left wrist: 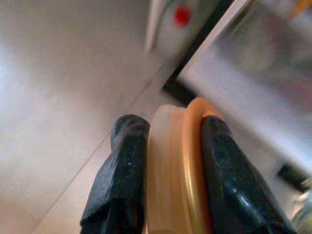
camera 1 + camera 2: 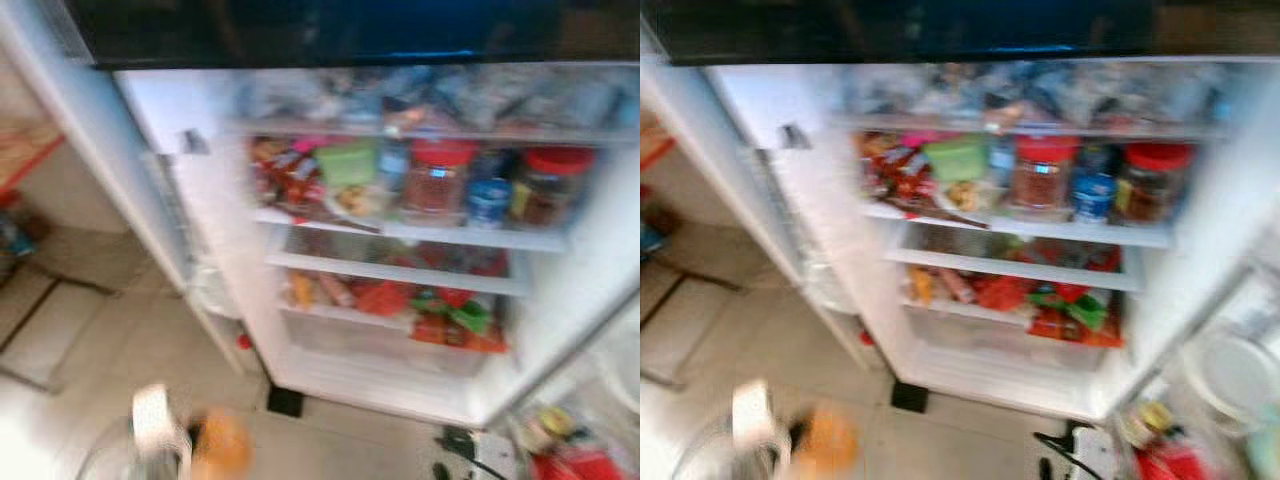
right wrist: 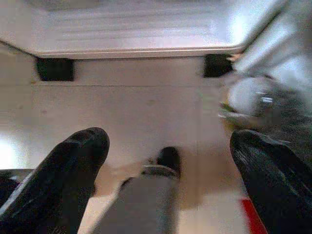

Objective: Restocking fridge

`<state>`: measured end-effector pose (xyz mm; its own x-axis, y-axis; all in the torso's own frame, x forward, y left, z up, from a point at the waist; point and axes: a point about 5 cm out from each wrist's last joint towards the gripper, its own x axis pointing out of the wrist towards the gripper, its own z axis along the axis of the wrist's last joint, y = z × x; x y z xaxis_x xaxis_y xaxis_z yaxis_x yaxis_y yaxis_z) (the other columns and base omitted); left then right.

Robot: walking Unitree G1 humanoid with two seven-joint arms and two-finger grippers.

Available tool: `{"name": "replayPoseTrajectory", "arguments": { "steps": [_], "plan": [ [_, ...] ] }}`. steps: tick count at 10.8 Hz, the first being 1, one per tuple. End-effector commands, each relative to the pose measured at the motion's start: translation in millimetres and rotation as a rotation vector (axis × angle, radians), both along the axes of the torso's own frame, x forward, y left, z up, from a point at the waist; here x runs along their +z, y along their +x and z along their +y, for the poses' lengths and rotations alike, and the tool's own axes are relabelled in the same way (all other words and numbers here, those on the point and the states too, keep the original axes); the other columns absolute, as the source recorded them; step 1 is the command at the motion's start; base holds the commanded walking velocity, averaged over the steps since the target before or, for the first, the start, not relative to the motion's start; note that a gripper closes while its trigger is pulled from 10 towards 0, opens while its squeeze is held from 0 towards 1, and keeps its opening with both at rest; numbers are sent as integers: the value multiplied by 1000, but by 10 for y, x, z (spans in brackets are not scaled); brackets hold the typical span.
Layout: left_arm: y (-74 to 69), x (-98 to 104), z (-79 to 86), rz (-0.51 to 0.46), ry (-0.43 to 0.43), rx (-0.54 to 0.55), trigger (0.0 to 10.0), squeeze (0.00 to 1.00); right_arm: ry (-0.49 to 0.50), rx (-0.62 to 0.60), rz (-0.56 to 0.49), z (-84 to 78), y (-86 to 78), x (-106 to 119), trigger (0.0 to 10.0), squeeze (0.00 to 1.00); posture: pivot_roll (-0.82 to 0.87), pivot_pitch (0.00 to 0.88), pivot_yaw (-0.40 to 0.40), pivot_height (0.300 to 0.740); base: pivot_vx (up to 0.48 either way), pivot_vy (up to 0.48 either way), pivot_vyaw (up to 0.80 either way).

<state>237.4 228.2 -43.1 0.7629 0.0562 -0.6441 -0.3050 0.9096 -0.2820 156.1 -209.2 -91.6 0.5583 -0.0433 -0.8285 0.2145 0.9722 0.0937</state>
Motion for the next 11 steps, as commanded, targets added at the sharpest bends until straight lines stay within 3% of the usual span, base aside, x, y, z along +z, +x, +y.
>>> {"name": "replayPoseTrajectory", "arguments": {
  "steps": [1, 4, 5, 7, 8, 9, 11],
  "plan": [
    [185, 164, 16, -106, -15, -38, 10000, 0, 6, 1, 13, 10, -43, -19, 10000, 0, -24, 72, 107, 740, 0, 0, 0],
    [479, 480, -147, -327, -115, -144, 10000, 0, 8, 6, 16, 5, -54, -22, 10000, 0, -19, 79, 104, 740, 0, 0, 0],
    [554, 621, -356, -411, -228, -224, 10000, 0, 7, 3, 17, 3, -65, -26, 10000, 0, -24, 83, 108, 740, 0, 0, 0],
    [537, 797, -641, -467, -420, -320, 10000, 0, 4, 0, 18, -1, -74, -28, 10000, 0, -23, 88, 110, 740, 0, 0, 0],
    [475, 908, -791, -485, -561, -329, 10000, 0, 1, 1, 19, -8, -81, -29, 10000, 0, -22, 88, 105, 740, 0, 0, 0],
    [421, 1024, -904, -506, -630, -377, 10000, 0, -2, 7, 20, -15, -83, -29, 10000, 0, -18, 92, 103, 740, 0, 0, 0],
    [355, 1118, -942, -502, -648, -397, 10000, 0, -83, -18, 9, -70, -80, -15, 10000, 0, -15, 86, 100, 740, 0, 0, 0]
  ]
}}
